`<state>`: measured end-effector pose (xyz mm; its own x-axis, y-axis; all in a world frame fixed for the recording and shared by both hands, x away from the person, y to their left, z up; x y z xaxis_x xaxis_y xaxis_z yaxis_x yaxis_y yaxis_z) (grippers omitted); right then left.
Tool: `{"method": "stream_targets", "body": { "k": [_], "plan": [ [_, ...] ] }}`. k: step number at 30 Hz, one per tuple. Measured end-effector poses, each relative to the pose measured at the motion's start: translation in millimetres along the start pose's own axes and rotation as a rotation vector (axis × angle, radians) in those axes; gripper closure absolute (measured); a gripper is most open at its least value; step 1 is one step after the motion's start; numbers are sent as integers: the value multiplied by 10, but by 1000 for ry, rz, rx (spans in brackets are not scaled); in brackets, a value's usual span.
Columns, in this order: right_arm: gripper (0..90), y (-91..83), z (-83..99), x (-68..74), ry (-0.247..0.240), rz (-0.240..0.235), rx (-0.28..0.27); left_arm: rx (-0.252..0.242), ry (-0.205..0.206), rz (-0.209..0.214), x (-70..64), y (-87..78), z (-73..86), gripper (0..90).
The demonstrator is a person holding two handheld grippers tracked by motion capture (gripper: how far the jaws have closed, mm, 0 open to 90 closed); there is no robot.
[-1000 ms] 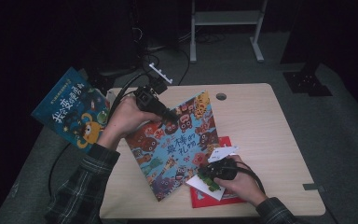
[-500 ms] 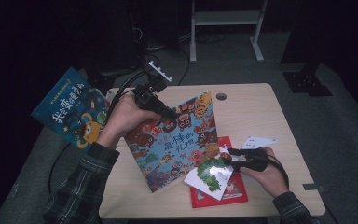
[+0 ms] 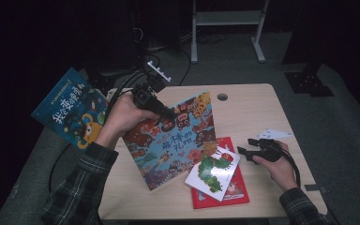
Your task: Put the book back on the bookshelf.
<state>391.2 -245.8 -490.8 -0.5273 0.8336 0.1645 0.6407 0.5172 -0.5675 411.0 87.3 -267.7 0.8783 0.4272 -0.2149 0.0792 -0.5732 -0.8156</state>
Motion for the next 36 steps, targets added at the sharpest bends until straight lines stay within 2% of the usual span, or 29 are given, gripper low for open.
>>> {"method": "stream_targets", "body": {
  "k": [3,4,5,6,13,18,20,22,24,36],
  "plan": [
    [332,33,5,-164,31,62,-7,2,-2,-12,16,-28,30,809],
    [324,58,12,-259,46,100,-6,2,-3,-16,21,-42,44,808],
    [316,58,12,-259,46,100,-6,4,-4,-19,23,-48,53,808],
    [308,79,24,-328,51,137,-4,5,-5,-21,23,-59,64,808],
    [288,164,86,-493,58,203,36,6,-22,-47,59,-171,179,808],
    [270,181,90,-499,52,217,56,5,-39,-68,86,-254,273,808],
    [216,208,104,-492,47,222,91,-1,-48,-75,103,-318,332,808],
    [208,212,104,-493,46,219,93,-4,-54,-77,107,-343,351,808],
    [157,218,106,-500,54,224,103,-11,-66,-83,117,-411,408,808],
    [139,220,107,-509,61,230,105,-42,-116,-119,186,-700,652,809]
  ]
}}
Point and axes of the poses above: each handheld gripper's, and its own axes: y roughly forward along the jaws, z roughly out of its underside, x roughly to its left, the point moved 5 cm from there along y, roughly forward along the jaws, and after that the axes turned 4 degrees about y, right-handed, at the moved point
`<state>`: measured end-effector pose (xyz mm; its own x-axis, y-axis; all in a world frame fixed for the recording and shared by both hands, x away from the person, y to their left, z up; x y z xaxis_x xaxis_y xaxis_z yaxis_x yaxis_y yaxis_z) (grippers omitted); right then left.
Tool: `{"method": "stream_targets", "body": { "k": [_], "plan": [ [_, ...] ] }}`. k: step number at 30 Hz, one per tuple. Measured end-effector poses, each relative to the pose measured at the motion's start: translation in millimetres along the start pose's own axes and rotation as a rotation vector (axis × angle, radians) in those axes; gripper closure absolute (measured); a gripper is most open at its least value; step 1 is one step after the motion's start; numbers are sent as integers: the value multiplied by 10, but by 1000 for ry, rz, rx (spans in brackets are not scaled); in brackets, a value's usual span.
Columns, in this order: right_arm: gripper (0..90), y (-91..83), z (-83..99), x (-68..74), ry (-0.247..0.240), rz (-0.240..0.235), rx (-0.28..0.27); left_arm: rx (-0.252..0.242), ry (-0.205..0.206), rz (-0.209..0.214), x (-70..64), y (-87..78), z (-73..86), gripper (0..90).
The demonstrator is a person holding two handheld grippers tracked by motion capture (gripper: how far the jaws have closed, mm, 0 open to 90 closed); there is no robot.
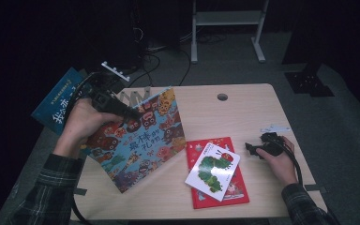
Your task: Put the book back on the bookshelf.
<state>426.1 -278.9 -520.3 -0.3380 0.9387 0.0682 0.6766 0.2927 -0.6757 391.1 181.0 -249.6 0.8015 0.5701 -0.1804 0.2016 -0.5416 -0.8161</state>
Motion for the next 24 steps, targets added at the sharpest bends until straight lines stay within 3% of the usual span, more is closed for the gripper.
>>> {"method": "stream_targets", "body": {
  "k": [14,24],
  "plan": [
    [139,-1,0,-3,3,1,1,-43,-86,-38,206,-355,429,809],
    [138,0,-1,-9,7,6,0,-72,-158,-92,344,-640,736,809]
  ]
}}
Point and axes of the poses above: each handheld gripper's, and its own axes: y roughly forward along the jaws, z roughly out of its underside, x roughly to its left, the point moved 5 cm from there along y, roughly forward along the jaws, and after that the axes turned 4 degrees about y, right-handed, at the moved point
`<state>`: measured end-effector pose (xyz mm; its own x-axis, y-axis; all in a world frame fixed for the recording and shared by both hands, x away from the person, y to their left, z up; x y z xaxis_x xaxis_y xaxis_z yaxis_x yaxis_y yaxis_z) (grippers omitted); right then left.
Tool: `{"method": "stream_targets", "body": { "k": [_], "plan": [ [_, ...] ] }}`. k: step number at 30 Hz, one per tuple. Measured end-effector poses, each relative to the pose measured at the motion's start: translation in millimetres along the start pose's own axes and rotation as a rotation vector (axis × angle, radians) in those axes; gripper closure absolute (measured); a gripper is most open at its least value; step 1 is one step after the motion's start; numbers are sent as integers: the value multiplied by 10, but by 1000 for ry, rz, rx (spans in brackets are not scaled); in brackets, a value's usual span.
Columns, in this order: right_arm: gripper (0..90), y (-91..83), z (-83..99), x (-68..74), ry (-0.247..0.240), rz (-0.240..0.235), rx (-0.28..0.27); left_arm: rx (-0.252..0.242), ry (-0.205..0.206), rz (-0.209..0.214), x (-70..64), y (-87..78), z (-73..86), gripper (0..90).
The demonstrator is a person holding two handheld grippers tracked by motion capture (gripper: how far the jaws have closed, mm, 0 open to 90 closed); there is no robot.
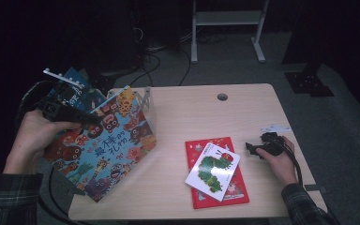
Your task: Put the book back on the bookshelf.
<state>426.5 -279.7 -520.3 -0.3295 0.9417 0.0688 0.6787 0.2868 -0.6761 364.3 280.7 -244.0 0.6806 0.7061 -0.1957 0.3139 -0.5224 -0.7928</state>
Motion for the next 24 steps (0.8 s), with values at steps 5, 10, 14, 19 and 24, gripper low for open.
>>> {"method": "stream_targets", "body": {
  "k": [5,10,14,19,24],
  "plan": [
    [138,0,0,0,1,1,0,-12,-58,-39,161,-119,170,810],
    [138,1,-1,-3,3,3,0,-10,-97,-65,274,-183,277,809],
    [138,2,-2,-6,3,5,-1,-11,-135,-85,380,-247,368,810],
    [138,2,-3,-9,4,7,0,-11,-176,-114,490,-326,453,810],
    [138,4,-4,-11,3,8,0,-12,-222,-150,601,-379,507,809]
  ]
}}
Point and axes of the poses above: each handheld gripper's, and its own axes: y roughly forward along the jaws, z roughly out of its underside, x roughly to its left, the point moved 5 cm from there along y, roughly forward along the jaws, and after that the axes turned 4 degrees about y, right-handed, at the moved point
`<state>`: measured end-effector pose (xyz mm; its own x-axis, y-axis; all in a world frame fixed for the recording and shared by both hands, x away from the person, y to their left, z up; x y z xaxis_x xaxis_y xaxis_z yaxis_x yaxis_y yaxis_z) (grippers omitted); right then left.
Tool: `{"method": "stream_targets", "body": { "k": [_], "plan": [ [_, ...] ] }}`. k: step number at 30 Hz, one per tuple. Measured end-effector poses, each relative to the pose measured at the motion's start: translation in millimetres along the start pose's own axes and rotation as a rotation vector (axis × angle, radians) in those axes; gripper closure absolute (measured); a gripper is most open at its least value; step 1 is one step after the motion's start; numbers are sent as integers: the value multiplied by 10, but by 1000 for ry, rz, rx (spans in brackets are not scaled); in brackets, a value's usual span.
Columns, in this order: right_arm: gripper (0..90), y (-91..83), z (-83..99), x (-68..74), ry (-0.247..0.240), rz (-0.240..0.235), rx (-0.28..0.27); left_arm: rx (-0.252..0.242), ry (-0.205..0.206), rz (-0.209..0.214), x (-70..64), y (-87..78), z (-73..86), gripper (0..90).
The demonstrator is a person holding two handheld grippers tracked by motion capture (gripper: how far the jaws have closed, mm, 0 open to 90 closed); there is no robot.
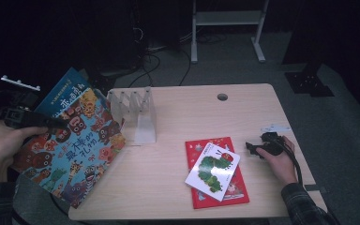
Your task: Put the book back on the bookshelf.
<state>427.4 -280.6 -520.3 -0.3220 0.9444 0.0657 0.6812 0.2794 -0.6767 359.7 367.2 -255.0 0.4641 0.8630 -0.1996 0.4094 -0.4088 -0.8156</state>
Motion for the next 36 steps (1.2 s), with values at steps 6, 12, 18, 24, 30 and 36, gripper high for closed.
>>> {"method": "stream_targets", "body": {
  "k": [6,12,18,24,30,36],
  "plan": [
    [136,5,-4,-3,1,1,1,-1,-41,-41,109,27,-49,810],
    [136,6,-6,-4,1,1,0,-14,-64,-61,169,77,-142,810],
    [136,7,-6,-5,1,1,1,-15,-86,-84,202,129,-255,810],
    [136,6,-6,-5,0,1,1,-8,-95,-97,213,185,-383,810],
    [136,6,-6,-5,0,1,1,0,-103,-110,213,243,-489,810],
    [136,6,-6,-5,0,1,1,14,-102,-117,193,235,-517,810]
  ]
}}
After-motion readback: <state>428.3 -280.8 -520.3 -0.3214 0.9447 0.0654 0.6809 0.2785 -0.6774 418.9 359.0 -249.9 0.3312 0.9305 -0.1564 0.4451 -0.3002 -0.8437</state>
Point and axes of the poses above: each handheld gripper's, and its own axes: y roughly forward along the jaws, z roughly out of its underside, x roughly to its left, the point moved 5 cm from there along y, roughly forward along the jaws, and after that the axes turned 4 degrees about y, right-handed, at the moved point
